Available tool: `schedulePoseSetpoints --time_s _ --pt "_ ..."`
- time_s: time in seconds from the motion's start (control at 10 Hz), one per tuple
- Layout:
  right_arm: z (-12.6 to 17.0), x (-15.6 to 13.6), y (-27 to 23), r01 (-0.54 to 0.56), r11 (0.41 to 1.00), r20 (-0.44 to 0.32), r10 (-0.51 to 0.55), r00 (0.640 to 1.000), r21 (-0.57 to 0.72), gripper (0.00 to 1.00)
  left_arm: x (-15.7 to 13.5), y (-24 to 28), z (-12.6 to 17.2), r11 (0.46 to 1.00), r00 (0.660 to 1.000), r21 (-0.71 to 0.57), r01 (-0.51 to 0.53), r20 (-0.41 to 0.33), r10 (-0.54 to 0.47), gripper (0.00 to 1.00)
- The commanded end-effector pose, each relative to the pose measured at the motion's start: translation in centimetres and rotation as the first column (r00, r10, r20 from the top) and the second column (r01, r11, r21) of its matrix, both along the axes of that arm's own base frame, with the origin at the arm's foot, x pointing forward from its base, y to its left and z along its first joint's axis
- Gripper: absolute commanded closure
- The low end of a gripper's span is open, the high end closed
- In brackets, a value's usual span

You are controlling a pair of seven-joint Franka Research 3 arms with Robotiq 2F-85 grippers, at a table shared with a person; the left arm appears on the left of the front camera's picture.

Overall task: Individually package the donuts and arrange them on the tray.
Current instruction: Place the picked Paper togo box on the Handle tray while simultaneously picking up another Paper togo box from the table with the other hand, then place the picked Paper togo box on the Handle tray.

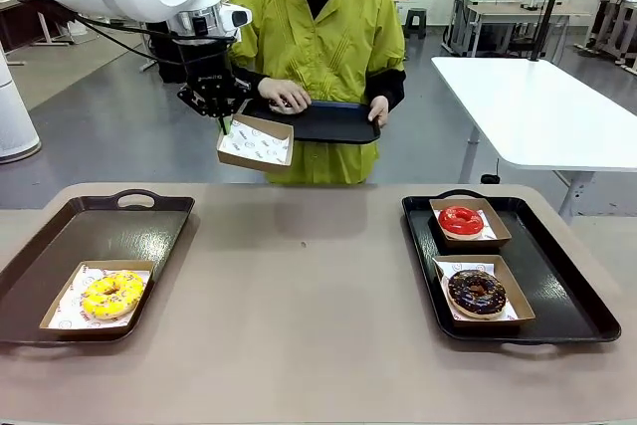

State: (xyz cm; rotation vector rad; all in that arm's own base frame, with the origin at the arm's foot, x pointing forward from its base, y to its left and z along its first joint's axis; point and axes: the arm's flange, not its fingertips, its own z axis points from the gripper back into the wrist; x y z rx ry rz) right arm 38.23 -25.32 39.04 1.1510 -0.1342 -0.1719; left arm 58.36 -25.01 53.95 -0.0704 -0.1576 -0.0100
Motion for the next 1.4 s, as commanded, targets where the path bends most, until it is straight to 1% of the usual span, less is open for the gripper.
schedulePoseSetpoints --time_s 0.0,1.3 --pt "0.36 0.37 -0.41 -0.024 1.000 -0.005 0.024 1.000 0.005 0.00 -0.60 0.17 0.37 1.000 1.000 -0.001 0.006 0.008 -0.006 1.00" --pt "0.36 0.37 -0.41 -0.024 1.000 -0.005 0.024 1.000 0.005 0.00 -0.60 0.17 0.37 1.000 1.000 -0.001 0.006 0.008 -0.006 1.00"
